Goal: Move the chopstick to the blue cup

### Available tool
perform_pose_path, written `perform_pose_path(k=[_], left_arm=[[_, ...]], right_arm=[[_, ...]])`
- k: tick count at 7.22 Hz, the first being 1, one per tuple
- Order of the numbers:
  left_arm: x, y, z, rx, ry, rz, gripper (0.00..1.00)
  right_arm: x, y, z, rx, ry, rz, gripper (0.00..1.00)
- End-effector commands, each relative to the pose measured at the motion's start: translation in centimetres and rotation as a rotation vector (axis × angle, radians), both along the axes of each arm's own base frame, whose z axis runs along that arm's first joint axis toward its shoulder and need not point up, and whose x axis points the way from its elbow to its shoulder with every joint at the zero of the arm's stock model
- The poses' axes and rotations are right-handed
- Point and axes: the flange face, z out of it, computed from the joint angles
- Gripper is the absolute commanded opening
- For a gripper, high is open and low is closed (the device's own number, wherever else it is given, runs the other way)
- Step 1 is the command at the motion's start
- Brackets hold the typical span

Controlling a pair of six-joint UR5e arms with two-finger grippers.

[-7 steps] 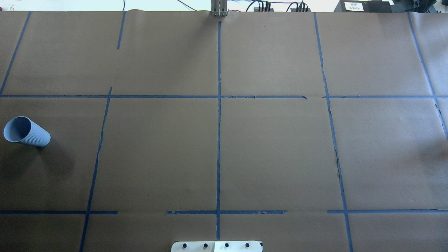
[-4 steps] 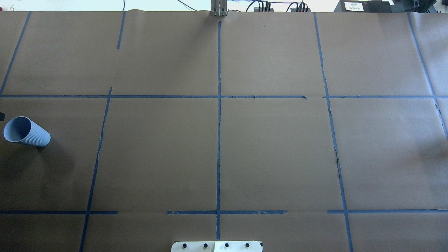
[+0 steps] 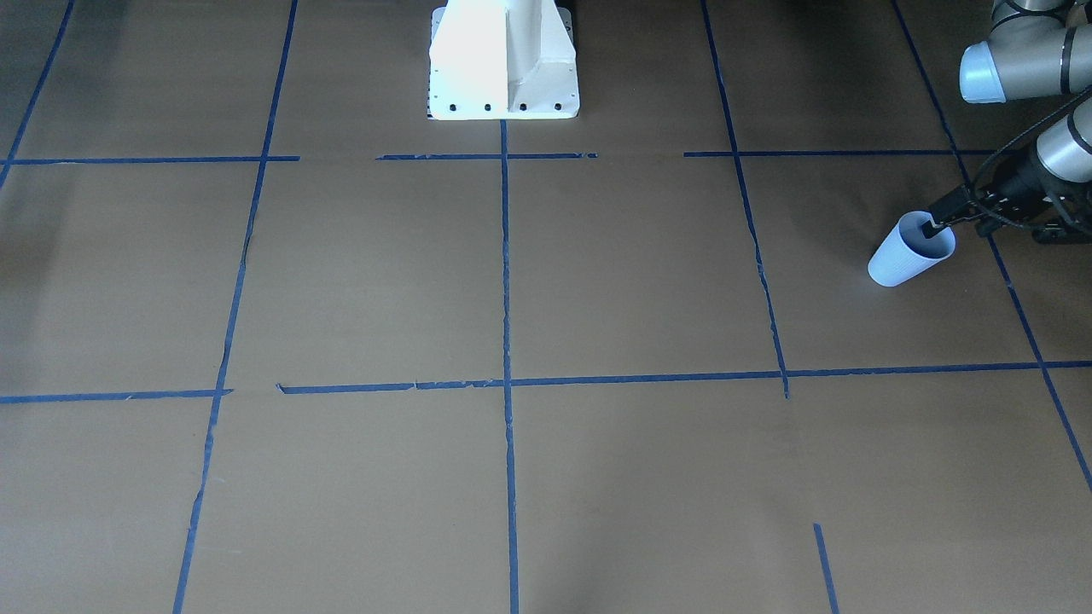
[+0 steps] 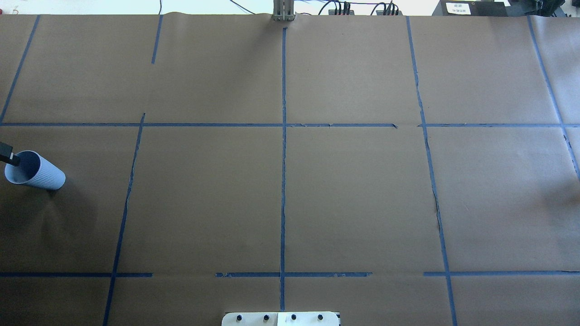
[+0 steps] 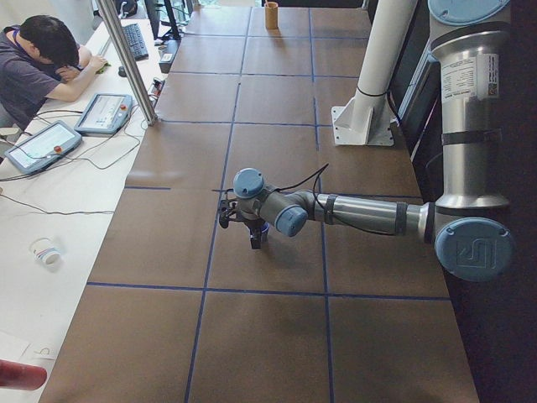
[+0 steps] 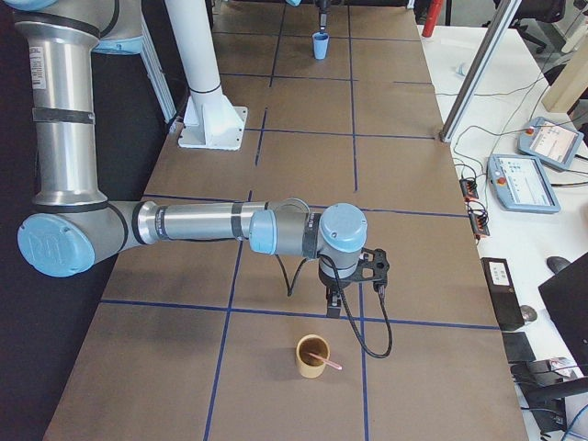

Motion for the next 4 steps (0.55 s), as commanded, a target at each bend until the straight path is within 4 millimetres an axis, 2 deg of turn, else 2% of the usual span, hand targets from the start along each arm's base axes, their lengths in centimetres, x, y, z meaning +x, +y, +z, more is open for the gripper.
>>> perform_pose_path(k=[1,3,4], left_arm=[[0.83,0.04,0.46,0.013,-0.043,-0.005,0.89],[0.82,0.02,0.41,0.017,-0.045,-0.006,0.4],[0.82,0.02,0.41,0.015,-0.045,-0.007,0.22]], right_arm=[[-0.01,0.0,-0.04,0.001,0.0,0.0,1.0],[0.0,-0.07,-0.12,0.002,0.0,0.0,1.0],[0.09,-0.13,-0.18,0.004,0.001,0.001,1.0]])
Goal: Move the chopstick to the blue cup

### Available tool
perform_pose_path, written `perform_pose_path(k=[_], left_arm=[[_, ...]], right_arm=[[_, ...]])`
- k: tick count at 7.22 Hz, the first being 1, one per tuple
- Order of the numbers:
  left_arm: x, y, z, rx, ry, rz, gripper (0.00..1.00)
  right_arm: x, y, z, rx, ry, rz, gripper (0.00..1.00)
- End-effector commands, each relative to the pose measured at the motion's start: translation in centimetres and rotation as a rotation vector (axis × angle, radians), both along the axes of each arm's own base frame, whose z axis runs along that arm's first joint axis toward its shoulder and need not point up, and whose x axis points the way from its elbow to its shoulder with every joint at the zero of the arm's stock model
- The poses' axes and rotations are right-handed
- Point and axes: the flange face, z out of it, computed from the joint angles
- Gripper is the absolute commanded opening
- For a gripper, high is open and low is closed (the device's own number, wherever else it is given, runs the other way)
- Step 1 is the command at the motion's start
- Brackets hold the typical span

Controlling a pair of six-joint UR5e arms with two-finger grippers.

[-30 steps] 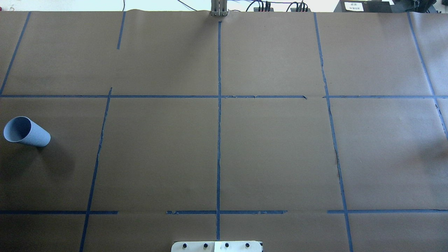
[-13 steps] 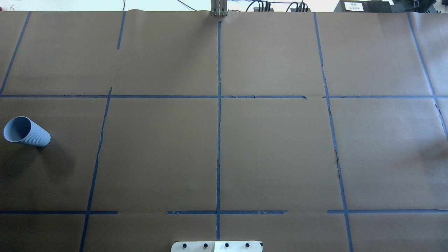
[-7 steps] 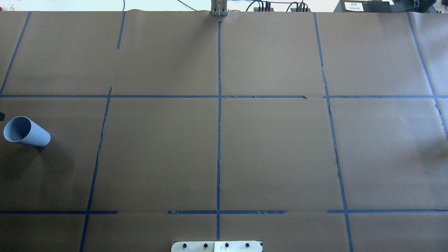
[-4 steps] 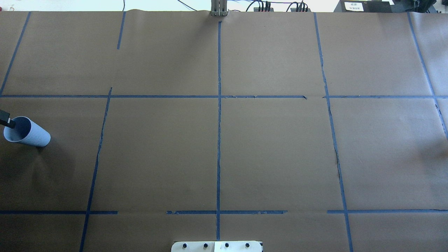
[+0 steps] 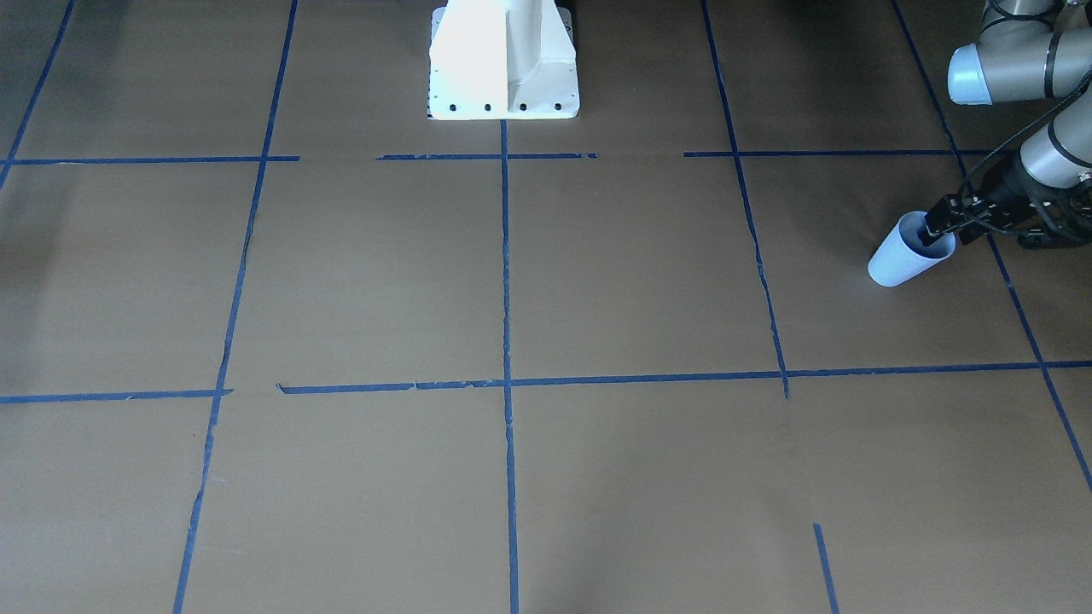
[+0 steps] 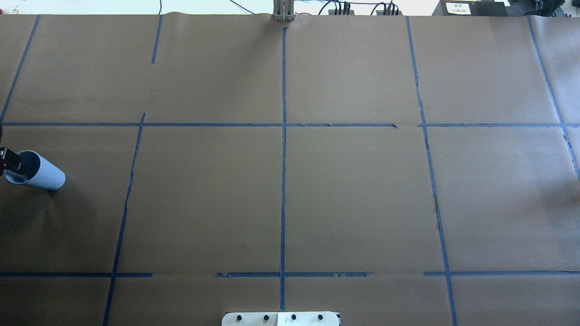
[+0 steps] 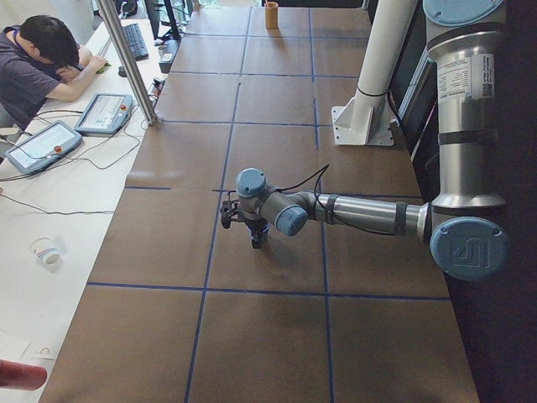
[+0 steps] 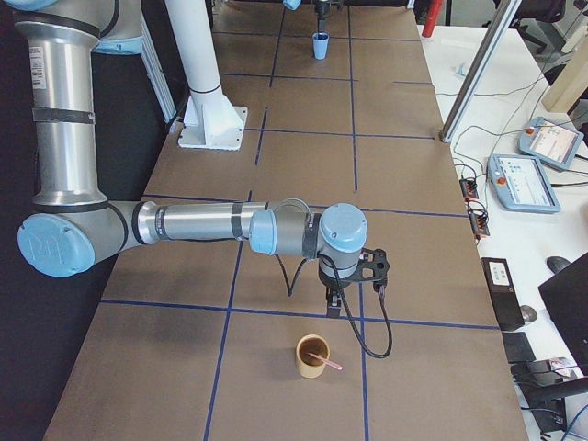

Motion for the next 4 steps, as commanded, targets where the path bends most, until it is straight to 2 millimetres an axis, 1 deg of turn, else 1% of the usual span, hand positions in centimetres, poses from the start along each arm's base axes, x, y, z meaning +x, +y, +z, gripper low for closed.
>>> perform_pose_path(k=[1,3,4], left_arm=[[0.1,-0.1,-0.2,0.003,0.002,-0.001,0.08],[-0.3,0.0,-1.2,0.01,0.02,-0.003,0.0],[-0.3,0.2,-2.5,-0.002,0.049,0.011,0.0]], right_arm=[[0.0,-0.1,-0.1,0.0,0.001,0.0,1.0],[0.1,-0.2,-0.2,0.003,0.003,0.001,1.0],[0.0,-0.3,-0.4,0.006,-0.003,0.0,1.0]])
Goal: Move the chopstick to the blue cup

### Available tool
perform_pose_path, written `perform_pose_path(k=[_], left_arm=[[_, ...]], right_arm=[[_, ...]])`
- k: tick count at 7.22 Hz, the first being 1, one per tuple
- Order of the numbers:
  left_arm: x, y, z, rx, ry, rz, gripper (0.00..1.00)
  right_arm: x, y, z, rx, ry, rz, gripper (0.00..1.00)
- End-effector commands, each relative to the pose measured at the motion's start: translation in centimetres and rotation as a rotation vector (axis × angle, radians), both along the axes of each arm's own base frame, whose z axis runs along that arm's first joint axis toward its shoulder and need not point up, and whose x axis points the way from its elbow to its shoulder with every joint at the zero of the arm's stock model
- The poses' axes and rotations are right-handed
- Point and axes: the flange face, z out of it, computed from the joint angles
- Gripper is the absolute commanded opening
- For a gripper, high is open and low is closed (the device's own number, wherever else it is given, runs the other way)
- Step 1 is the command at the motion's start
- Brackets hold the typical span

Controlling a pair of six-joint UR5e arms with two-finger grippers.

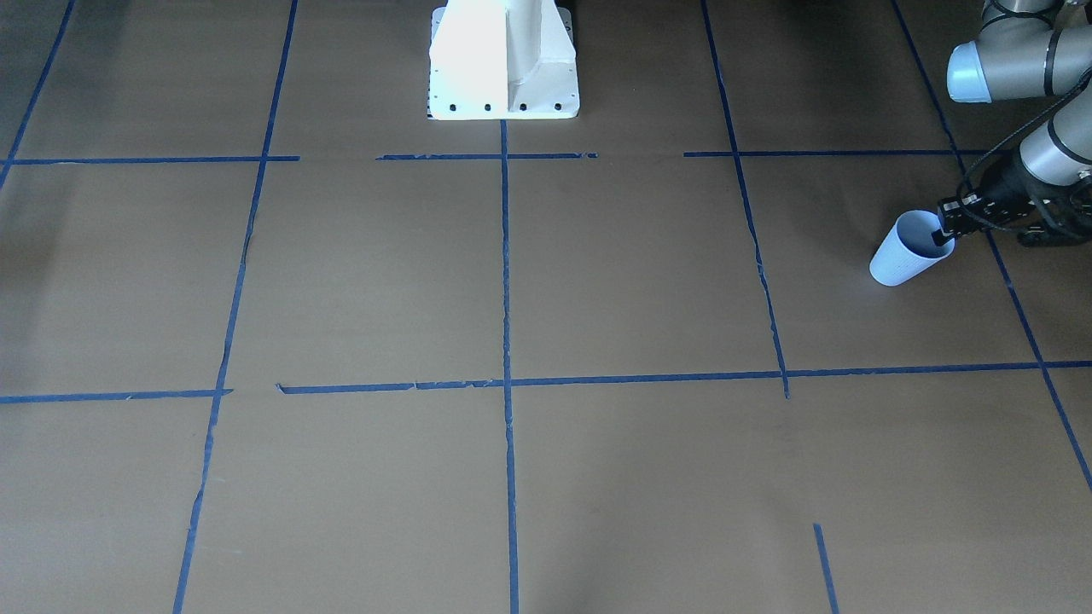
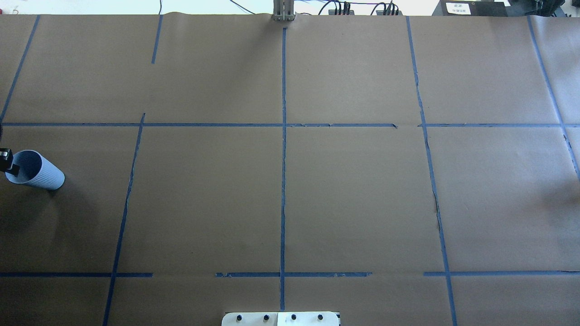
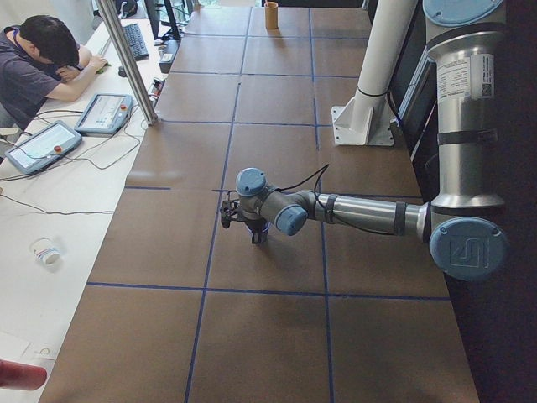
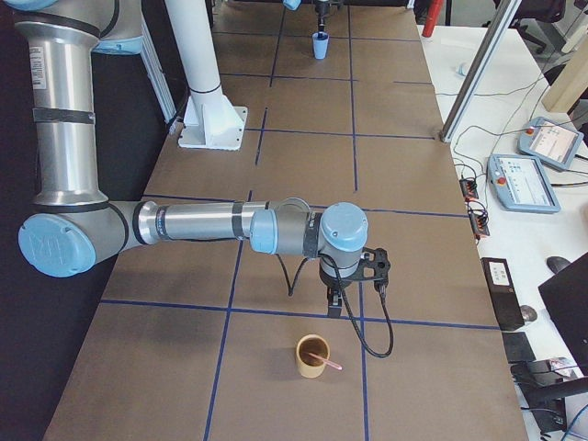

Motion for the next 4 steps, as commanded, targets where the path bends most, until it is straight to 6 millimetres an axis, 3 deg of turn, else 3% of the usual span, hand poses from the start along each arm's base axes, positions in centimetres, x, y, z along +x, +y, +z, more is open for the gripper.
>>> perform_pose_path(k=[1,2,4], left_arm=[[-1.0,-0.4,-2.8,-0.023,0.045,-0.005,0.0],[-1.0,-1.1,-6.5,-0.038,0.038,-0.011,0.0],[0.5,-4.0,-17.6,-0.067,0.025,-0.01,0.0]], right_arm=[[-0.1,-0.1,-0.3,0.007,-0.005,-0.001,1.0],[-0.2,-0.3,-1.2,0.026,-0.001,-0.004,1.0],[-1.5,-0.7,-2.2,0.027,-0.002,-0.014,1.0]])
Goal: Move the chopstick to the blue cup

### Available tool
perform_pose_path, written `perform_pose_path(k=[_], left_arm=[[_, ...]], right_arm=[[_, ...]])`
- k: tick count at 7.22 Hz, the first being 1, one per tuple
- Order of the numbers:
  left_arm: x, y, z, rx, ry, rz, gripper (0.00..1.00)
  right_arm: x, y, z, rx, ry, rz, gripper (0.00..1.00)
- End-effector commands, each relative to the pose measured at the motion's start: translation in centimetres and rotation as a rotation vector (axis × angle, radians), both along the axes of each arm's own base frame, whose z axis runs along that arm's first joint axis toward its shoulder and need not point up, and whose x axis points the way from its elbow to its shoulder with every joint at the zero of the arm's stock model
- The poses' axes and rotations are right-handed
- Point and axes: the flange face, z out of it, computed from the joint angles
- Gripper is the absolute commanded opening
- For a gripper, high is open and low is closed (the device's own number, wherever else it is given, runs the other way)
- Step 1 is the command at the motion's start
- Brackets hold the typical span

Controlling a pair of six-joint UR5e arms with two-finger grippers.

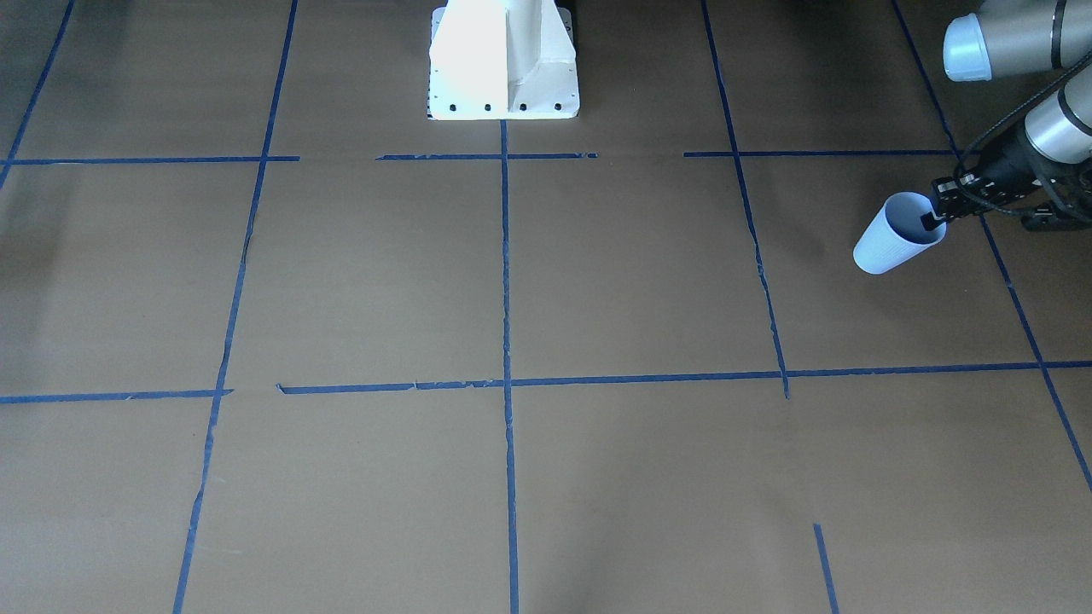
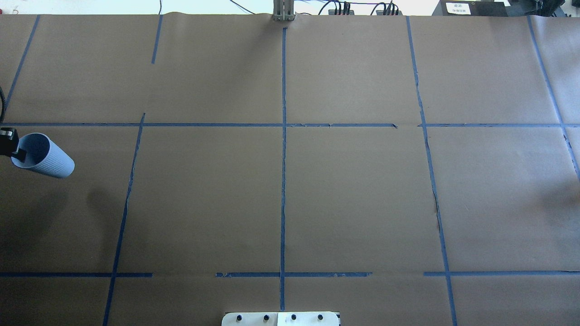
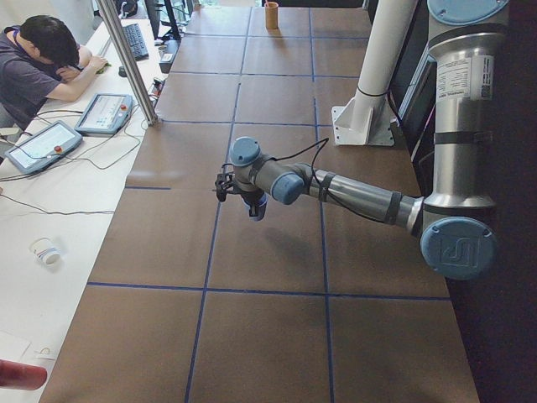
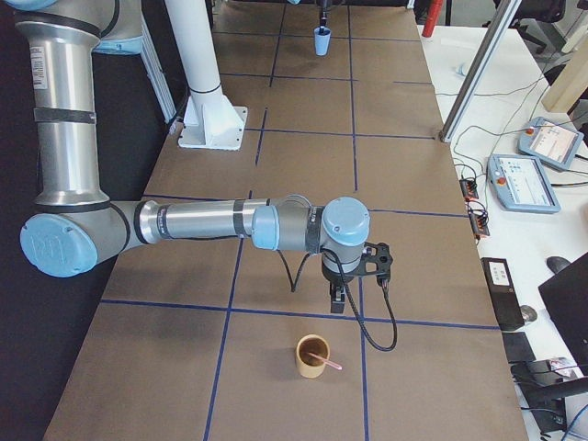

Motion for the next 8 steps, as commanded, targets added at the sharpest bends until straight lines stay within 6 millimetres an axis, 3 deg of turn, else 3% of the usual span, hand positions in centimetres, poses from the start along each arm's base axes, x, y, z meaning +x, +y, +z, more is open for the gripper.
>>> perform_pose_path(k=[1,2,3,4,5,6,8], left_arm=[[3.2,-3.8,-13.2,-0.041,0.003,-0.016,0.0],[9.1,-3.9,-19.2,-0.12,0.023,-0.036,0.0],[15.0,-3.2,-23.1,-0.192,0.04,-0.031,0.0],[19.1,-3.4,-27.4,-0.215,0.044,-0.065,0.0],[24.6,-1.1,-30.3,-0.237,0.027,-0.067,0.0],[28.3,0.1,-32.1,-0.209,0.02,-0.084,0.0],[34.5,-0.1,-32.5,-0.19,0.049,-0.113,0.01]], right_arm=[[-1.6,-1.3,-2.5,-0.019,-0.001,0.032,1.0],[-1.7,-1.2,-4.4,-0.01,-0.014,0.058,1.0],[-1.8,-1.1,-4.4,-0.009,-0.017,0.055,1.0],[-2.5,-1.2,-4.3,-0.009,-0.009,0.04,1.0],[-2.5,-1.1,-4.3,-0.01,-0.009,0.041,1.0],[-2.5,-1.1,-4.1,-0.014,-0.011,0.04,1.0],[-2.6,-1.1,-4.2,-0.015,-0.016,0.043,1.0]])
